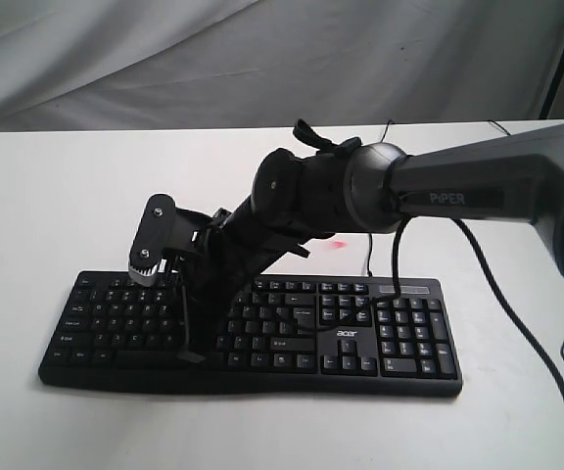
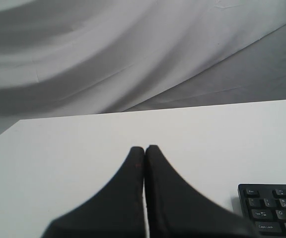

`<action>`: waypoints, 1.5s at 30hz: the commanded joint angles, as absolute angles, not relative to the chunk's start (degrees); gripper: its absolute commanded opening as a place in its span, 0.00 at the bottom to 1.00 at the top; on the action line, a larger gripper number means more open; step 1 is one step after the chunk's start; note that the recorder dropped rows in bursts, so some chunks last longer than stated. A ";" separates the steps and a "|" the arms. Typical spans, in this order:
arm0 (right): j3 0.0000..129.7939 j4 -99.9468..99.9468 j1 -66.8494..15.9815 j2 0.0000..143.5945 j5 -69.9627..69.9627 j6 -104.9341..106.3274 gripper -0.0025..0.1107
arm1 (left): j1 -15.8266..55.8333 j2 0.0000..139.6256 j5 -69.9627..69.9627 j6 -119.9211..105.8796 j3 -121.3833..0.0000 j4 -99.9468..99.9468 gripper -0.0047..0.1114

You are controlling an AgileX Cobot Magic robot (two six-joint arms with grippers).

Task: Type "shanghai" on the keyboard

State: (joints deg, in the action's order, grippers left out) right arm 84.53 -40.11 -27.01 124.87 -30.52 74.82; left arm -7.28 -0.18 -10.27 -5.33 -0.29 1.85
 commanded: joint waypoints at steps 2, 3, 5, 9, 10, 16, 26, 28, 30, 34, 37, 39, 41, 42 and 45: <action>84.72 -40.93 -26.73 124.28 -31.95 74.54 0.02 | -7.07 0.00 -9.97 -5.18 0.00 1.82 0.05; 84.72 -40.93 -26.73 124.28 -32.52 74.54 0.02 | -7.07 0.00 -9.97 -5.18 0.00 1.82 0.05; 84.72 -40.98 -26.84 124.28 -33.08 74.54 0.02 | -7.07 0.00 -9.97 -5.18 0.00 1.82 0.05; 84.72 -40.98 -26.84 124.40 -32.86 74.88 0.02 | -7.07 0.00 -9.97 -5.18 0.00 1.82 0.05; 84.72 -40.98 -26.84 124.40 -32.86 74.88 0.02 | -7.07 0.00 -9.97 -5.18 0.00 1.82 0.05; 84.72 -40.98 -26.84 124.40 -32.30 74.89 0.02 | -7.07 0.00 -9.97 -5.18 0.00 1.82 0.05; 84.72 -41.31 -26.84 125.50 -31.76 75.40 0.02 | -7.07 0.00 -9.97 -5.18 0.00 1.82 0.05; 84.72 -41.74 -26.84 125.99 -31.24 76.21 0.02 | -7.07 0.00 -9.97 -5.18 0.00 1.82 0.05; 84.72 -42.17 -26.84 126.01 -31.25 76.45 0.02 | -7.07 0.00 -9.97 -5.18 0.00 1.82 0.05; 84.72 -42.56 -26.84 126.01 -31.25 76.70 0.02 | -7.07 0.00 -9.97 -5.18 0.00 1.82 0.05; 84.72 -42.56 -26.84 126.01 -31.25 76.70 0.02 | -7.07 0.00 -9.97 -5.18 0.00 1.82 0.05; 84.72 -42.56 -26.84 126.01 -31.25 76.83 0.02 | -7.07 0.00 -9.97 -5.18 0.00 1.82 0.05; 84.72 -42.56 -26.84 126.12 -31.25 76.82 0.02 | -7.07 0.00 -9.97 -5.18 0.00 1.82 0.05; 84.72 -42.56 -26.84 126.25 -31.25 76.82 0.02 | -7.07 0.00 -9.97 -5.18 0.00 1.82 0.05; 84.72 -42.56 -26.84 127.03 -31.25 76.85 0.02 | -7.07 0.00 -9.97 -5.18 0.00 1.82 0.05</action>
State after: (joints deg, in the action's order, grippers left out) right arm 84.53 -42.06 -27.01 126.33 -31.69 76.29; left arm -7.28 -0.18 -10.27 -5.33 -0.29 1.85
